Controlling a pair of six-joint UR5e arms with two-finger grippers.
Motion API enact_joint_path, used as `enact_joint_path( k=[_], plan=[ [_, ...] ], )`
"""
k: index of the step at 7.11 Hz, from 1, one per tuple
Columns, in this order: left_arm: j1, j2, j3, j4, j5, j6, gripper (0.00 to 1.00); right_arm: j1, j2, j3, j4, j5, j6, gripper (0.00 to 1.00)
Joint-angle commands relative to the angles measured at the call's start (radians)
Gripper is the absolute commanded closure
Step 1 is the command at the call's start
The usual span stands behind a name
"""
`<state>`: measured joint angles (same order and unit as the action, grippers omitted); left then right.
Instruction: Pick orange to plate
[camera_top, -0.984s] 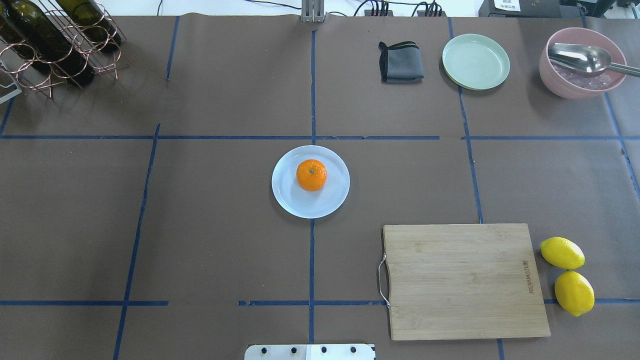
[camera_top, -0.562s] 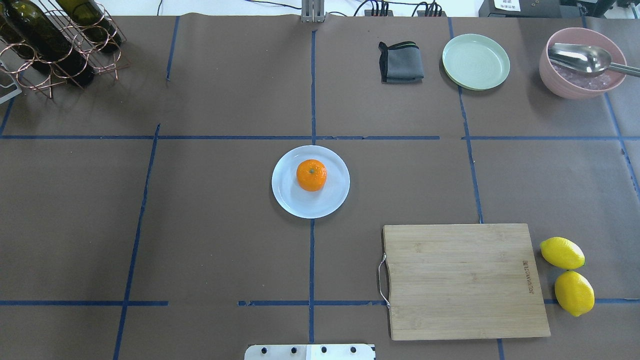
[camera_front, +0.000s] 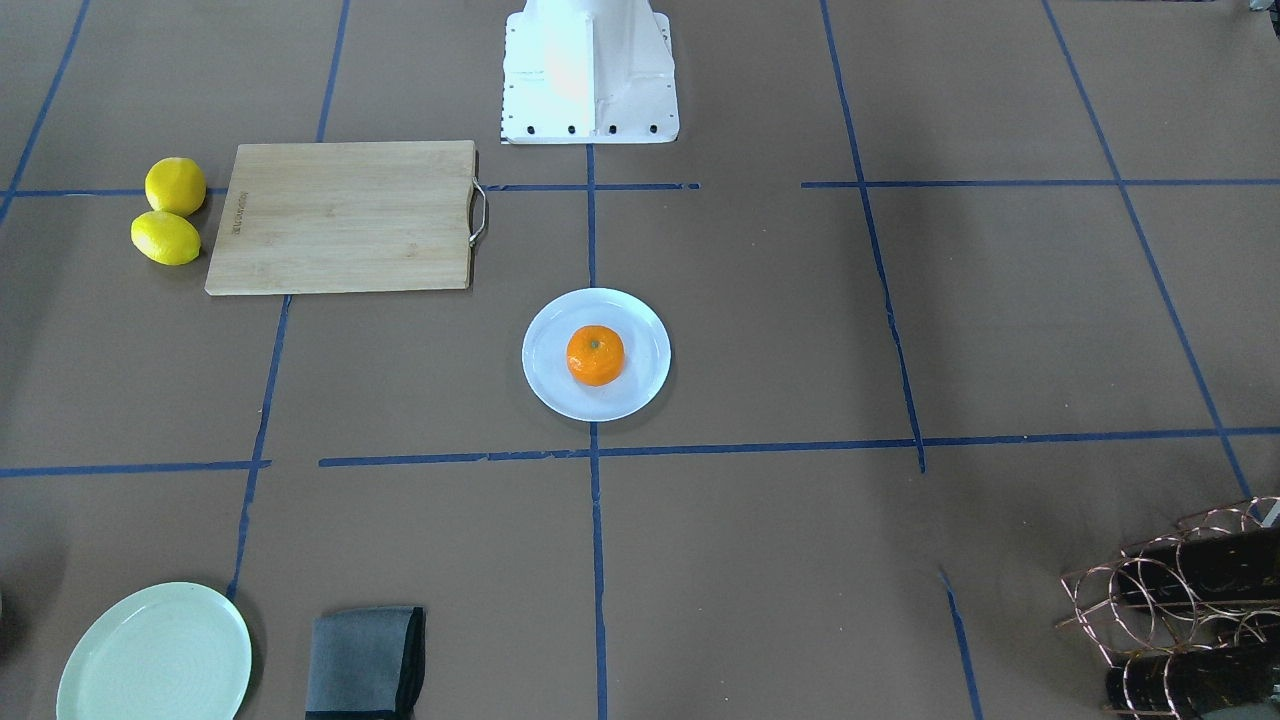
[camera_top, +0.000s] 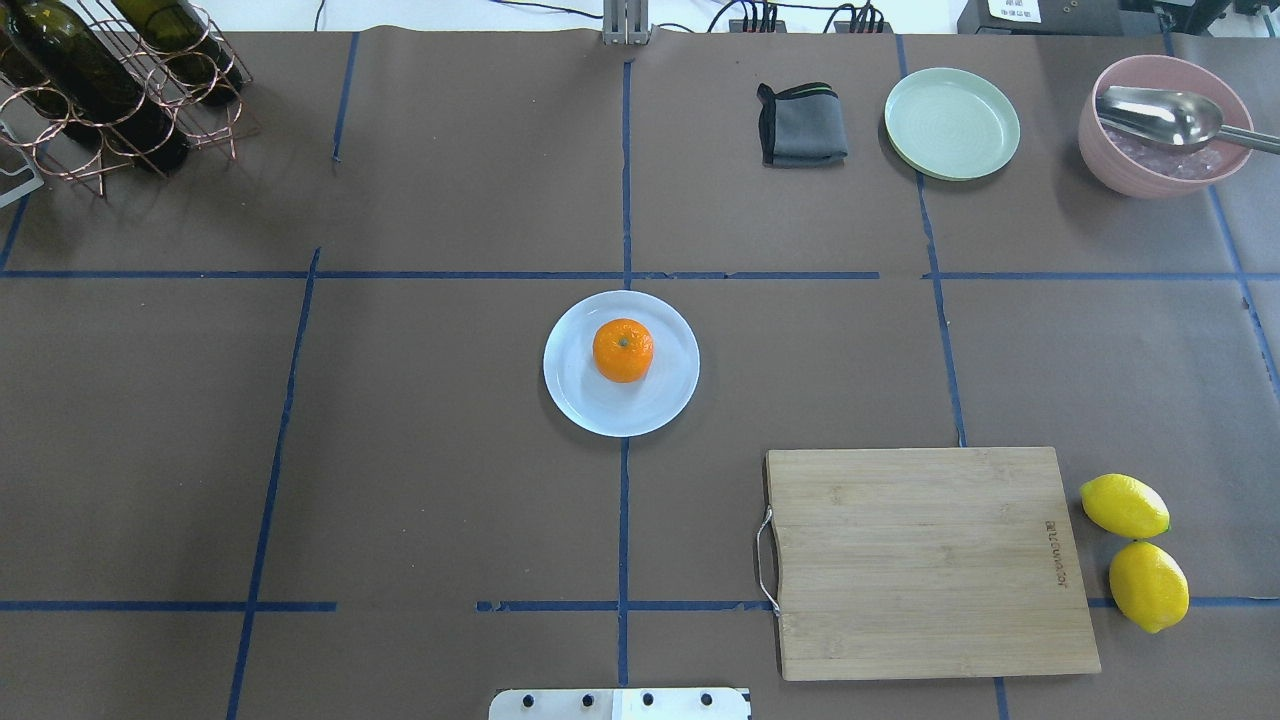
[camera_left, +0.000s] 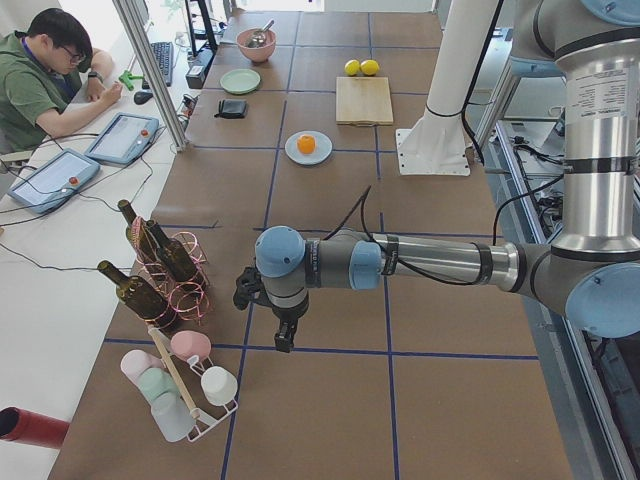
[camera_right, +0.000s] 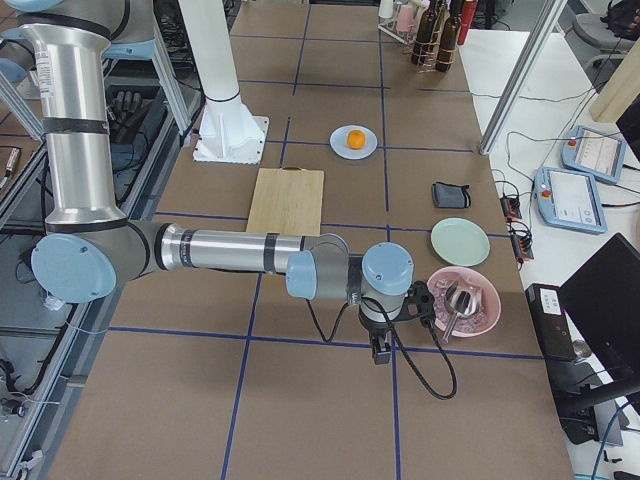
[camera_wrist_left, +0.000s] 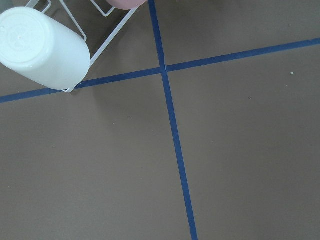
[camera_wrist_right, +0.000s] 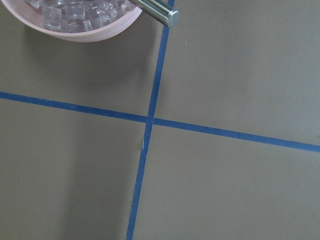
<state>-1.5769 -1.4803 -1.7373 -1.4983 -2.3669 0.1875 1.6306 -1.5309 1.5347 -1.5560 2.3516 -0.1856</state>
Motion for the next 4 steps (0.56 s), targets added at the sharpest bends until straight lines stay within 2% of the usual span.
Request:
enact_joint_path(
  k=[1, 4],
  plan=[
    [-0.002, 0.005, 0.004, 0.001, -0.002, -0.038, 0.0, 0.0, 0.0, 0.001, 0.001, 0.0, 0.0, 0.0],
    [-0.009, 0.003, 0.002, 0.001, -0.002, -0.095, 0.0, 0.0, 0.0, -0.001, 0.001, 0.0, 0.0, 0.0]
  ],
)
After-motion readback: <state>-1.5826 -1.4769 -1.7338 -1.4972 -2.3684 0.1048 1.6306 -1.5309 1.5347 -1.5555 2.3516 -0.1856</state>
